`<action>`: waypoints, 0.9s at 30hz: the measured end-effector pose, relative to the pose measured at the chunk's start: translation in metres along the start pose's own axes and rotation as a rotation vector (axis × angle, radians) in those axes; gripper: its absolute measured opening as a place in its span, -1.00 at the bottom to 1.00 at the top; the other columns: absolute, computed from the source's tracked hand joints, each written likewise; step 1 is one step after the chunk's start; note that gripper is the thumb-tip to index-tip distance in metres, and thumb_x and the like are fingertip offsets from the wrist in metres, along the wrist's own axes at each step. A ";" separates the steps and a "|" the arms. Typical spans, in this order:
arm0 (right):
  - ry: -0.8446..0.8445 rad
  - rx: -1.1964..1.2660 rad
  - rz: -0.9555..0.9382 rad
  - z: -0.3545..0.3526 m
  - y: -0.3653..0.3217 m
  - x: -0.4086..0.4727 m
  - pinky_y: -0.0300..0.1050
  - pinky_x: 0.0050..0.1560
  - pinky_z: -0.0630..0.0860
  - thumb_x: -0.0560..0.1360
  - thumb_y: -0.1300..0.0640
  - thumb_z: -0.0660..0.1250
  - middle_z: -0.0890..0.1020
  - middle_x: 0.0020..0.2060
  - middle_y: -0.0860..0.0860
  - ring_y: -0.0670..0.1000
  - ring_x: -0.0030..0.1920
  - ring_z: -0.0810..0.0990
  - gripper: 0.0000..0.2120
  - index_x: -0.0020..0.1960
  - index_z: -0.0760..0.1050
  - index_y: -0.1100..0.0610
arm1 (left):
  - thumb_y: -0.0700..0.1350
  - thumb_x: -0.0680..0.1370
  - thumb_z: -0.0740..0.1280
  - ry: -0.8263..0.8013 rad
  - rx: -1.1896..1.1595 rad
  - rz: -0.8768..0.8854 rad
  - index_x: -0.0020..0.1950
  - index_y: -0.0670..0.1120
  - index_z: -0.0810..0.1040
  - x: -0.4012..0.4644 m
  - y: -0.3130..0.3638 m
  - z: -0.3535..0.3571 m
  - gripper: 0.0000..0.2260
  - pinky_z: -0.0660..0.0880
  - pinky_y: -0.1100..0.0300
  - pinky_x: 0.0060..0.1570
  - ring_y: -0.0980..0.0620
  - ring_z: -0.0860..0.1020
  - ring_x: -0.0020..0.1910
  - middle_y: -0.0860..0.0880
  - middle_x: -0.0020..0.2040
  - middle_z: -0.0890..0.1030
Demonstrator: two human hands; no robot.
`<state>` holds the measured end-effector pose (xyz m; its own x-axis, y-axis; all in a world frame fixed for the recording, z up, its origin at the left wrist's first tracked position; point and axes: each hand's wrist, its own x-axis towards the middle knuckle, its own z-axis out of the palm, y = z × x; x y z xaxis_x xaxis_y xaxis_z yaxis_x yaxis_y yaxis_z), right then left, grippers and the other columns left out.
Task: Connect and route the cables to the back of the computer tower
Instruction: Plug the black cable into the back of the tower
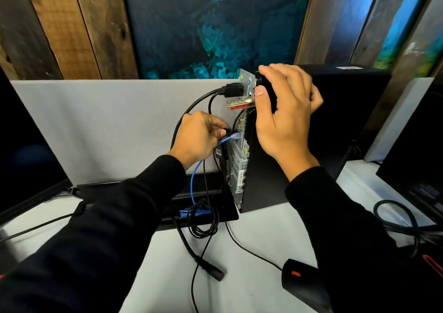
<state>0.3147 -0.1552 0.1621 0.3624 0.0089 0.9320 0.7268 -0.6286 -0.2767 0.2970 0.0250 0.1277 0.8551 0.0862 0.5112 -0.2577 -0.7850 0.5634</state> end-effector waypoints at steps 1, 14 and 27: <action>0.003 0.004 -0.001 0.000 0.000 0.000 0.22 0.41 0.19 0.61 0.05 0.27 0.57 0.28 -0.06 -0.01 0.41 0.43 -0.69 0.33 0.59 0.01 | -0.23 0.57 0.44 0.008 -0.009 0.001 0.03 -0.05 0.75 -0.001 0.000 0.000 -0.87 0.47 0.58 -0.05 0.39 0.60 -0.20 0.14 -0.20 0.68; 0.051 0.043 0.041 0.005 -0.007 -0.002 0.32 0.41 0.18 0.58 0.07 0.28 0.58 0.24 -0.05 0.01 0.39 0.45 -0.70 0.27 0.61 0.03 | -0.24 0.57 0.43 -0.025 -0.007 0.024 0.11 -0.08 0.74 0.000 0.007 -0.005 -0.84 0.45 0.52 0.13 0.22 0.65 0.03 0.01 0.02 0.75; 0.086 0.093 0.084 0.011 -0.013 0.000 0.35 0.38 0.23 0.51 0.02 0.32 0.58 0.17 -0.05 0.03 0.34 0.47 -0.71 0.19 0.62 0.04 | -0.35 0.52 0.37 -0.015 -0.359 -0.342 -0.17 -0.14 0.71 0.015 0.018 0.006 -0.82 0.52 0.38 -0.32 0.24 0.61 -0.37 0.00 -0.31 0.66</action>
<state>0.3116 -0.1382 0.1631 0.3758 -0.1100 0.9201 0.7486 -0.5492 -0.3714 0.3080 0.0087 0.1422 0.9234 0.2909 0.2503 -0.0976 -0.4526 0.8864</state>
